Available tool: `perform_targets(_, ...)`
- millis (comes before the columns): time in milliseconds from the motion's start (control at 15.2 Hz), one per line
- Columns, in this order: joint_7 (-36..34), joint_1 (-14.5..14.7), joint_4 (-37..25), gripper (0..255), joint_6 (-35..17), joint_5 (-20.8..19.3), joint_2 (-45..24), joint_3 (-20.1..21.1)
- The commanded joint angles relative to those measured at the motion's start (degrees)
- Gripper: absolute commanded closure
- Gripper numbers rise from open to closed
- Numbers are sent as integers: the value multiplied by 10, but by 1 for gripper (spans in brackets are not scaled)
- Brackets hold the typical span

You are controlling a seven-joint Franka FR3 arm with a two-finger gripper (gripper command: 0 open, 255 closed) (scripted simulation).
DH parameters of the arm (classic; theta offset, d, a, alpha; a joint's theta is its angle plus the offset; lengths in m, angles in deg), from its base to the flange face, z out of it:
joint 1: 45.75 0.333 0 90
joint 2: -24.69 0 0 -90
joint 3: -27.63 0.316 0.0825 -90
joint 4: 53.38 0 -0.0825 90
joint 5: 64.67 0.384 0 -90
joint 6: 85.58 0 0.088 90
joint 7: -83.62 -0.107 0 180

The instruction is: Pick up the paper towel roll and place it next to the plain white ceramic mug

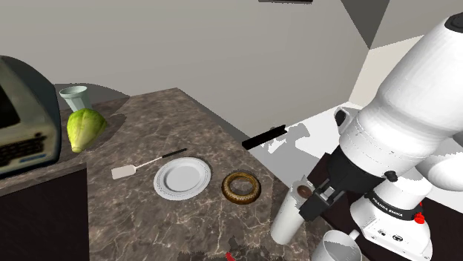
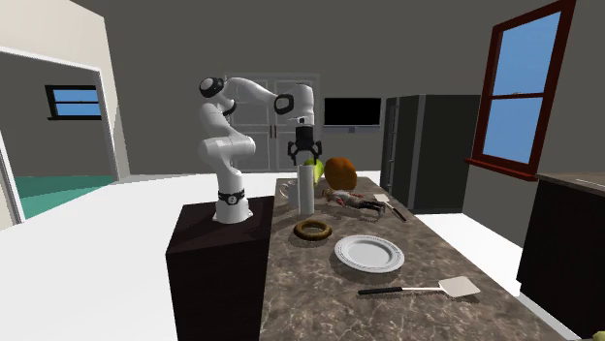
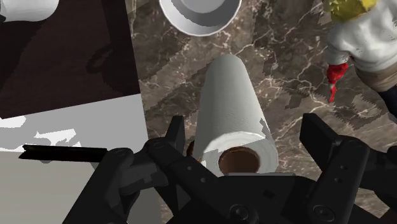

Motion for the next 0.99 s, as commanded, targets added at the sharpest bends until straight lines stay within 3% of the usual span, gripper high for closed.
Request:
perform_targets(0, 0, 0, 0, 0, 0, 0, 0, 0)
perform_targets(132, 0, 0, 0, 0, 0, 0, 0, 0)
perform_targets(396, -5, 1, -57, 0, 78, -27, 21, -37)
perform_targets(924, -5, 1, -57, 0, 78, -27, 21, -37)
